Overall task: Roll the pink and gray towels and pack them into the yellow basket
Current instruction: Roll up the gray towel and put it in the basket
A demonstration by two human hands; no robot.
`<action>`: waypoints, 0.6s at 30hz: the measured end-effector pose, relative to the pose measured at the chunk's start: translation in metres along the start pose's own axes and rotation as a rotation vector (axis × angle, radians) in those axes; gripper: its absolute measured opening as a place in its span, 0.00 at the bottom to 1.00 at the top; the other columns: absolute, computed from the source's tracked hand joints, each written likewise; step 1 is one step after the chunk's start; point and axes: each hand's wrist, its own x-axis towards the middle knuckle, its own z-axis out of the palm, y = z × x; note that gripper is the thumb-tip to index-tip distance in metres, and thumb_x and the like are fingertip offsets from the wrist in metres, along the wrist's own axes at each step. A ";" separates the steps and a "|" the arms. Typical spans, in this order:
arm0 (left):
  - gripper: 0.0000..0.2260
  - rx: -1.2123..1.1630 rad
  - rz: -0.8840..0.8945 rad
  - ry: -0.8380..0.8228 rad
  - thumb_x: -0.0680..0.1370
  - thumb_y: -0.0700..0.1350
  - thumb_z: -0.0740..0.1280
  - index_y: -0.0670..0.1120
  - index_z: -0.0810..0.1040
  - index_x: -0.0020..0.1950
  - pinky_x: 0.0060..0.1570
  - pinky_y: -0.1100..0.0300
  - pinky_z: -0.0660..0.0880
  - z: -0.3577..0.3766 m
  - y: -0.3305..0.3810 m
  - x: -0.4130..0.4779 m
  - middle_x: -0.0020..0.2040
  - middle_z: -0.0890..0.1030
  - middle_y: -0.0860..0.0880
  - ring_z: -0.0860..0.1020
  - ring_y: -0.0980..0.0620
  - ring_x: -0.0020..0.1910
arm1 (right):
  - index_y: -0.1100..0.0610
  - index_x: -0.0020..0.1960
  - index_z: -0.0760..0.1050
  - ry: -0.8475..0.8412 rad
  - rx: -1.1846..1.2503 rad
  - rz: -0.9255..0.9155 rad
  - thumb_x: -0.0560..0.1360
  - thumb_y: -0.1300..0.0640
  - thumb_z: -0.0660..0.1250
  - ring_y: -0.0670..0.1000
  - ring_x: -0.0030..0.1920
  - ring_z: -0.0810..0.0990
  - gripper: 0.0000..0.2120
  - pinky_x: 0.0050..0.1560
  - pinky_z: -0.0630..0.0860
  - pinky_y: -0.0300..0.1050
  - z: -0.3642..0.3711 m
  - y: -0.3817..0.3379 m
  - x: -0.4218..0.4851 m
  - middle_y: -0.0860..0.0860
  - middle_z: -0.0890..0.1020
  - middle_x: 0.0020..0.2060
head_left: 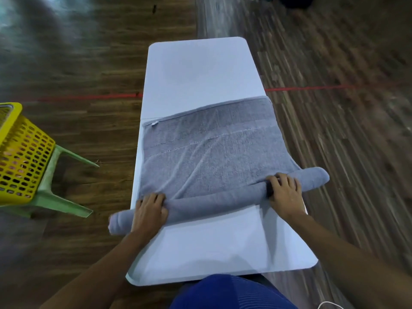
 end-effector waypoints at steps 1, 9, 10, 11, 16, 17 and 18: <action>0.12 -0.004 0.029 0.087 0.73 0.48 0.57 0.45 0.78 0.47 0.47 0.48 0.72 0.004 0.000 -0.001 0.44 0.81 0.45 0.78 0.43 0.44 | 0.55 0.61 0.73 0.001 -0.008 -0.005 0.58 0.65 0.73 0.59 0.59 0.71 0.31 0.65 0.65 0.62 0.000 0.000 -0.002 0.55 0.76 0.57; 0.22 0.040 0.181 -0.084 0.66 0.49 0.64 0.43 0.79 0.57 0.52 0.48 0.77 0.013 -0.011 -0.013 0.52 0.82 0.44 0.81 0.43 0.49 | 0.50 0.57 0.76 -0.124 -0.042 -0.036 0.72 0.54 0.67 0.55 0.59 0.75 0.14 0.69 0.56 0.57 -0.007 0.001 -0.001 0.49 0.81 0.52; 0.20 0.011 0.139 -0.080 0.66 0.49 0.64 0.43 0.80 0.54 0.52 0.48 0.77 0.009 -0.009 -0.009 0.49 0.83 0.44 0.82 0.43 0.46 | 0.49 0.57 0.75 -0.163 -0.048 -0.025 0.74 0.51 0.64 0.53 0.60 0.74 0.12 0.69 0.54 0.55 -0.011 -0.001 0.002 0.49 0.81 0.53; 0.18 -0.019 0.090 -0.073 0.67 0.49 0.62 0.44 0.79 0.53 0.52 0.47 0.76 0.005 -0.009 -0.005 0.45 0.84 0.44 0.82 0.43 0.43 | 0.49 0.58 0.74 -0.196 -0.039 -0.002 0.76 0.50 0.61 0.53 0.60 0.74 0.12 0.70 0.54 0.54 -0.013 -0.003 0.003 0.49 0.81 0.54; 0.15 -0.104 -0.129 0.048 0.72 0.51 0.56 0.45 0.71 0.53 0.53 0.46 0.69 -0.005 -0.011 0.014 0.44 0.80 0.42 0.77 0.40 0.45 | 0.49 0.60 0.71 -0.080 0.071 0.046 0.78 0.44 0.60 0.55 0.60 0.72 0.14 0.65 0.60 0.54 -0.007 -0.008 -0.007 0.50 0.76 0.57; 0.16 -0.096 -0.142 0.104 0.73 0.51 0.56 0.44 0.73 0.54 0.53 0.44 0.70 -0.003 -0.012 0.014 0.47 0.79 0.41 0.76 0.39 0.48 | 0.49 0.59 0.73 -0.035 0.084 0.025 0.76 0.40 0.63 0.55 0.59 0.72 0.16 0.64 0.60 0.54 -0.005 -0.006 -0.011 0.50 0.76 0.55; 0.18 -0.086 -0.133 0.127 0.74 0.52 0.56 0.43 0.74 0.56 0.54 0.43 0.70 0.000 -0.012 0.014 0.51 0.79 0.40 0.75 0.39 0.50 | 0.48 0.57 0.74 -0.007 0.083 -0.013 0.73 0.37 0.66 0.54 0.57 0.73 0.19 0.63 0.61 0.54 -0.003 -0.004 -0.015 0.49 0.77 0.53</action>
